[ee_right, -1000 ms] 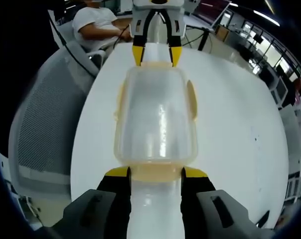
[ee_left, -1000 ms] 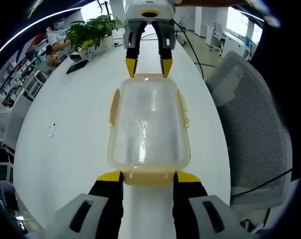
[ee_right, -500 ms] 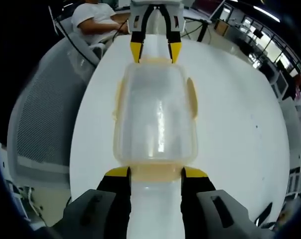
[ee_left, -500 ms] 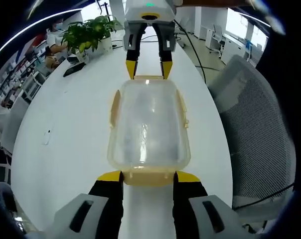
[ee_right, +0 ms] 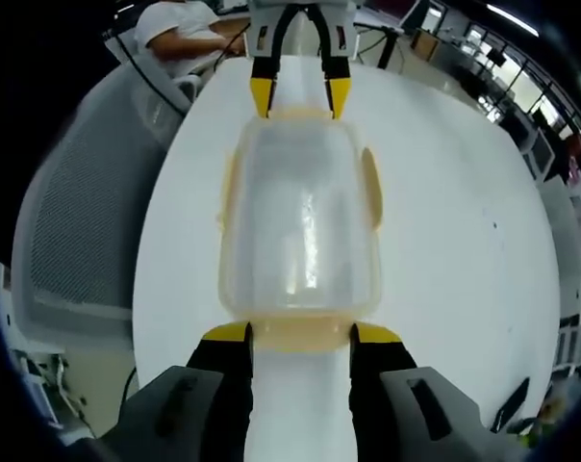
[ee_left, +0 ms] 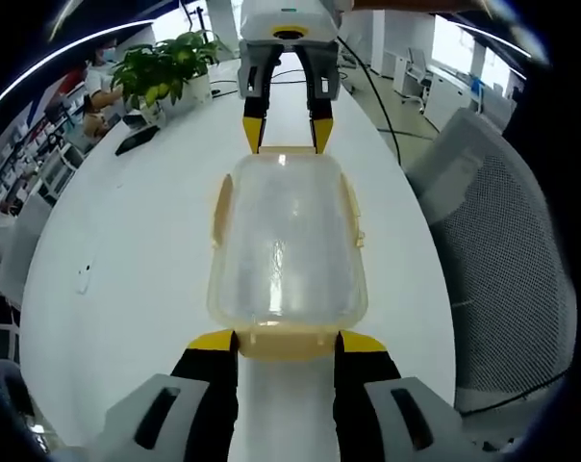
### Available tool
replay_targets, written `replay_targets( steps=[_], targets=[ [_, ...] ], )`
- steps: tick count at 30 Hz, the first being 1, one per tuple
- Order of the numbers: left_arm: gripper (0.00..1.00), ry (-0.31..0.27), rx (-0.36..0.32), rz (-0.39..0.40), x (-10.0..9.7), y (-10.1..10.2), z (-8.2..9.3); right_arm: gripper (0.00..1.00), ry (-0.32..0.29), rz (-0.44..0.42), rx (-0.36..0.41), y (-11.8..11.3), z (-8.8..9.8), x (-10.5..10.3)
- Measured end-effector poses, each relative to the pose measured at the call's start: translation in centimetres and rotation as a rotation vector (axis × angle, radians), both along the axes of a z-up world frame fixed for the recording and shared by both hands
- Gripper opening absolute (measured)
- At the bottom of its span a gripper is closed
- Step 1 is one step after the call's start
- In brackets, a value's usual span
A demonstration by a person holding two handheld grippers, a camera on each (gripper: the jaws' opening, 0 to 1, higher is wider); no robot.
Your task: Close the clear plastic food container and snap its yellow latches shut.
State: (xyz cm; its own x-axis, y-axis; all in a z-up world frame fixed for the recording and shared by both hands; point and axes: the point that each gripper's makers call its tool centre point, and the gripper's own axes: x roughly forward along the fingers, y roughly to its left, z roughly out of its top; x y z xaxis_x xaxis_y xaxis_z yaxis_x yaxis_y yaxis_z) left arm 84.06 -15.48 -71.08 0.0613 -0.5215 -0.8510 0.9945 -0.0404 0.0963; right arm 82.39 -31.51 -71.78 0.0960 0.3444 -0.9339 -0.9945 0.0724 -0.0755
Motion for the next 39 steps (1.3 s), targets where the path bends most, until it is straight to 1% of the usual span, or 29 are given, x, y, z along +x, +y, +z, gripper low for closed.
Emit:
replay_targets(
  steps=[8,15,23,27,30,39],
  targets=[
    [0.32,0.005,-0.005,-0.003,0.0,-0.8,-0.4,0.35,0.003,-0.004,-0.018,-0.8,-0.5,0.0],
    [0.32,0.005,0.006,-0.009,0.1,-0.8,-1.0,0.36,0.013,-0.011,-0.024,-0.9,-1.1,-0.1],
    [0.32,0.011,0.008,-0.006,0.1,-0.9,-1.3,0.36,0.038,-0.01,-0.024,-0.9,-1.1,0.0],
    [0.32,0.014,-0.001,-0.004,0.2,-1.2,-1.2,0.36,0.034,-0.011,-0.031,-1.2,-0.9,0.0],
    [0.32,0.016,0.003,-0.007,0.2,-1.3,-1.4,0.36,0.031,-0.007,-0.041,-1.4,-1.1,0.0],
    [0.33,0.017,0.014,-0.006,0.2,-0.8,-1.5,0.36,0.026,0.005,-0.049,-0.8,-1.0,0.0]
  ],
)
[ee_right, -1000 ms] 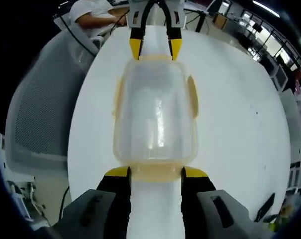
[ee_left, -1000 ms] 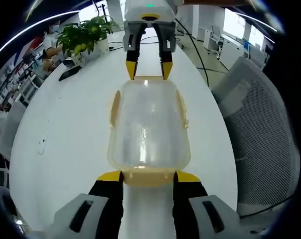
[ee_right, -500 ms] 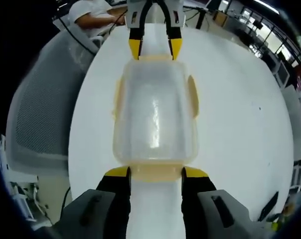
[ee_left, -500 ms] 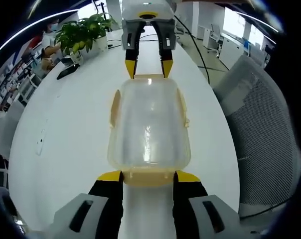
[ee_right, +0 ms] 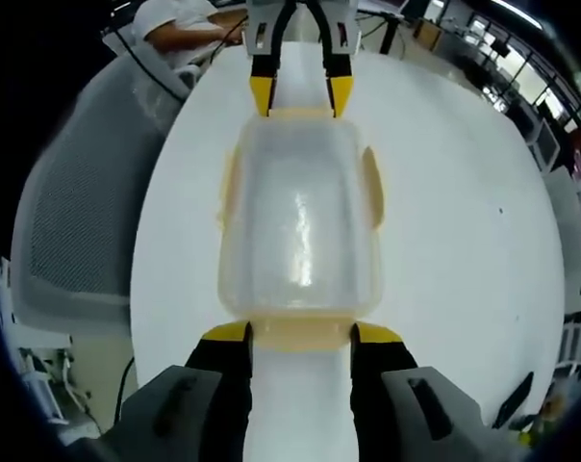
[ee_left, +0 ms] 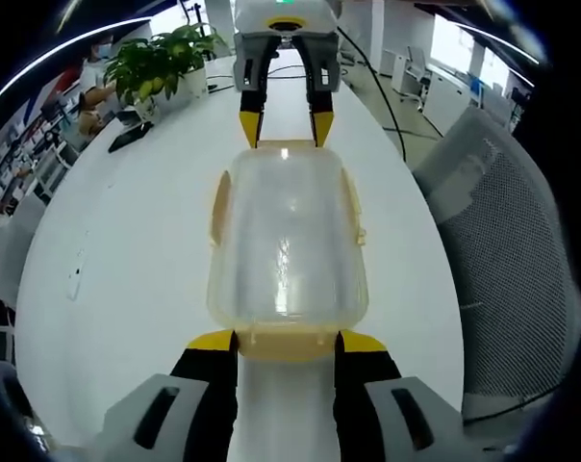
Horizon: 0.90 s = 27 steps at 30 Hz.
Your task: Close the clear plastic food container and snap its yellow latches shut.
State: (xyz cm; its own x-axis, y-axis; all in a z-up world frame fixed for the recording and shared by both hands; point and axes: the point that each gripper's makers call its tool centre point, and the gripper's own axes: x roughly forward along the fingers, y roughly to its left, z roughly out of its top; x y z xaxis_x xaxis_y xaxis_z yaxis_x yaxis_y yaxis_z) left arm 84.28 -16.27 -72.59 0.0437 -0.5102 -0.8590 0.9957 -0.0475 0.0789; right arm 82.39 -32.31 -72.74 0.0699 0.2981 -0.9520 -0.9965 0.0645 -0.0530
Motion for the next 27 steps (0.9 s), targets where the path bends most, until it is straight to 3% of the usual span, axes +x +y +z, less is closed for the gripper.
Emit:
replay_targets(
  steps=[27],
  targets=[
    [0.35,-0.019,-0.038,-0.012,-0.18,0.17,-0.35,0.38,0.0,-0.031,-0.006,-0.19,-0.29,-0.05]
  ],
)
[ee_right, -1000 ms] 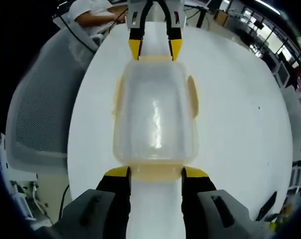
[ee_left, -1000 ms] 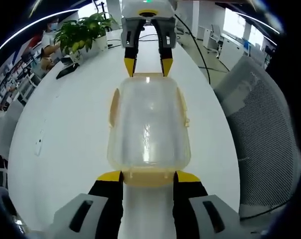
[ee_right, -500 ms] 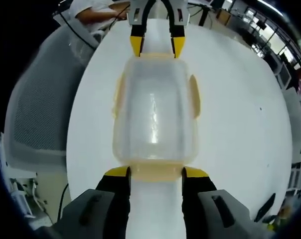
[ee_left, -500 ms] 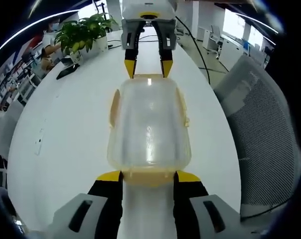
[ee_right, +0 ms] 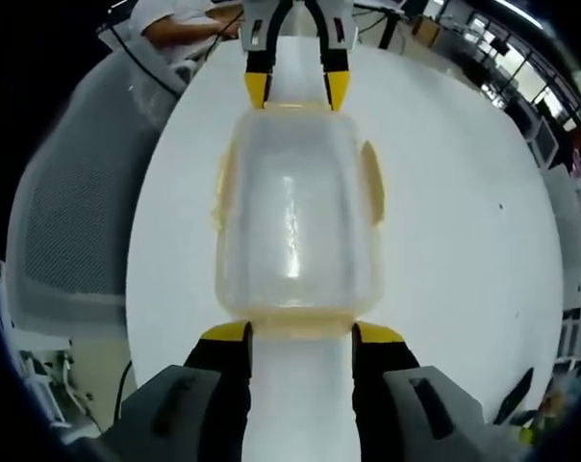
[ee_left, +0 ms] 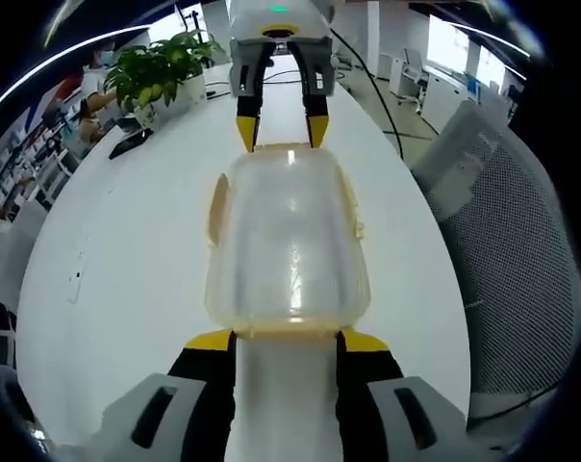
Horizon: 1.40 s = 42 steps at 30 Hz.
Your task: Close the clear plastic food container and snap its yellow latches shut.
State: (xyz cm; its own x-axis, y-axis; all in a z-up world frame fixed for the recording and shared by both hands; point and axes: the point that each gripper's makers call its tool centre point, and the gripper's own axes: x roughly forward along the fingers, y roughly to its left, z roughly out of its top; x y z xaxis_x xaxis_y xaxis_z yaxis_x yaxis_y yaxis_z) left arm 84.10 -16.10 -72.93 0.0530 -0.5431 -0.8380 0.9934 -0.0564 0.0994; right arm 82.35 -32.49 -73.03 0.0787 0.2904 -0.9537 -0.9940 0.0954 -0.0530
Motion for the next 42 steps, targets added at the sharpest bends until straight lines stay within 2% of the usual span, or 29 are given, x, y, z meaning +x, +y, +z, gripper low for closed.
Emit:
replay_targets(
  steps=[10,12,14,19,22,25,28,38,42],
  targets=[
    [0.38,0.014,-0.022,0.052,0.2,0.6,0.7,0.41,-0.009,-0.05,0.022,-0.5,0.8,-0.1],
    [0.39,0.016,-0.027,0.085,0.4,0.8,0.9,0.41,-0.008,-0.077,0.039,-0.5,1.0,-0.1],
    [0.4,0.041,-0.036,0.136,0.4,1.0,1.0,0.43,-0.003,-0.114,0.058,-0.5,1.2,-0.1],
    [0.39,0.057,-0.048,0.196,0.4,1.5,1.2,0.42,-0.001,-0.2,0.121,-0.3,1.9,-0.2],
    [0.39,0.102,-0.079,0.248,0.2,1.5,1.5,0.42,-0.003,-0.262,0.152,-0.2,2.3,-0.1],
    [0.39,0.106,-0.091,0.285,0.4,1.6,1.8,0.41,0.0,-0.317,0.182,-0.1,2.5,-0.1],
    [0.37,0.135,-0.104,0.337,0.2,1.5,1.9,0.41,0.007,-0.356,0.221,0.3,2.5,-0.3],
    [0.36,0.152,-0.145,0.484,0.6,1.6,1.6,0.41,-0.003,-0.473,0.299,1.0,2.6,-0.2],
    [0.35,0.157,-0.156,0.528,0.7,1.6,1.2,0.41,-0.018,-0.506,0.302,1.1,2.5,-0.3]
  ],
)
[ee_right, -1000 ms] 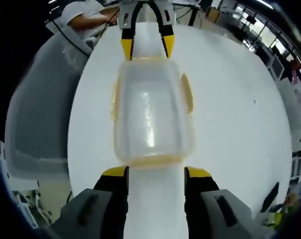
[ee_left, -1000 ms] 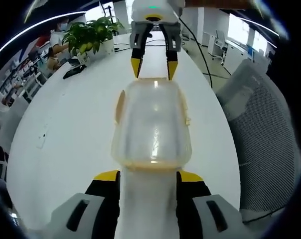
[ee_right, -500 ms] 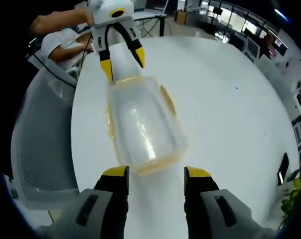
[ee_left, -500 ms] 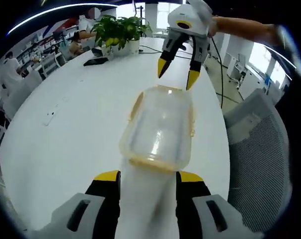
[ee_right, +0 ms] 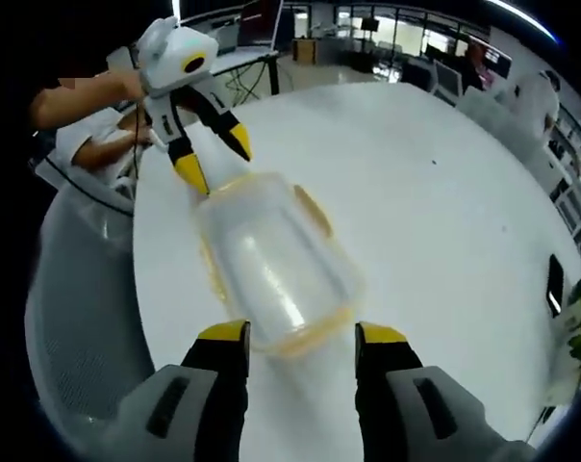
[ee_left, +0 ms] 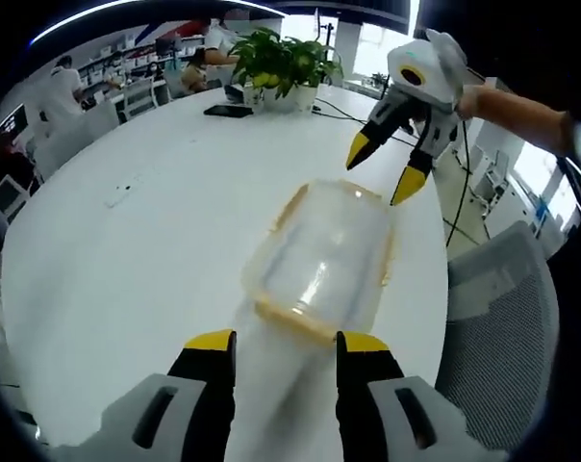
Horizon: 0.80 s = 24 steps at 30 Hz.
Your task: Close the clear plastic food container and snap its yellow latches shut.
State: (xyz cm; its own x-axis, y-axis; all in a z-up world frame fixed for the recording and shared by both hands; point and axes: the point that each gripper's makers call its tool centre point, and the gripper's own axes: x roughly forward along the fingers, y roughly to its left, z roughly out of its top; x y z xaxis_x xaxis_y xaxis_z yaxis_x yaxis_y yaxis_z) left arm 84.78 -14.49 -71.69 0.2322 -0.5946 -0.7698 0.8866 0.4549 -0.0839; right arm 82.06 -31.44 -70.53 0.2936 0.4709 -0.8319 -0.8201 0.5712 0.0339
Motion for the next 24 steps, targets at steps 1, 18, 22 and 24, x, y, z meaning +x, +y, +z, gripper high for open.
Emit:
replay_targets(
  steps=[1,18,22,24],
  targets=[
    [0.35,0.005,-0.01,0.019,0.0,-0.1,0.0,0.4,0.0,-0.008,0.003,0.0,0.0,0.0],
    [0.3,0.122,-0.105,0.153,-1.0,-1.9,-0.2,0.38,0.062,-0.248,0.102,0.1,-1.3,-0.1],
    [0.31,0.146,-0.114,0.181,-1.0,-2.2,-0.4,0.38,0.072,-0.286,0.134,0.1,-1.3,0.2],
    [0.32,0.147,-0.113,0.186,-1.0,-2.2,-0.4,0.38,0.083,-0.307,0.147,0.2,-1.4,0.4]
  ],
)
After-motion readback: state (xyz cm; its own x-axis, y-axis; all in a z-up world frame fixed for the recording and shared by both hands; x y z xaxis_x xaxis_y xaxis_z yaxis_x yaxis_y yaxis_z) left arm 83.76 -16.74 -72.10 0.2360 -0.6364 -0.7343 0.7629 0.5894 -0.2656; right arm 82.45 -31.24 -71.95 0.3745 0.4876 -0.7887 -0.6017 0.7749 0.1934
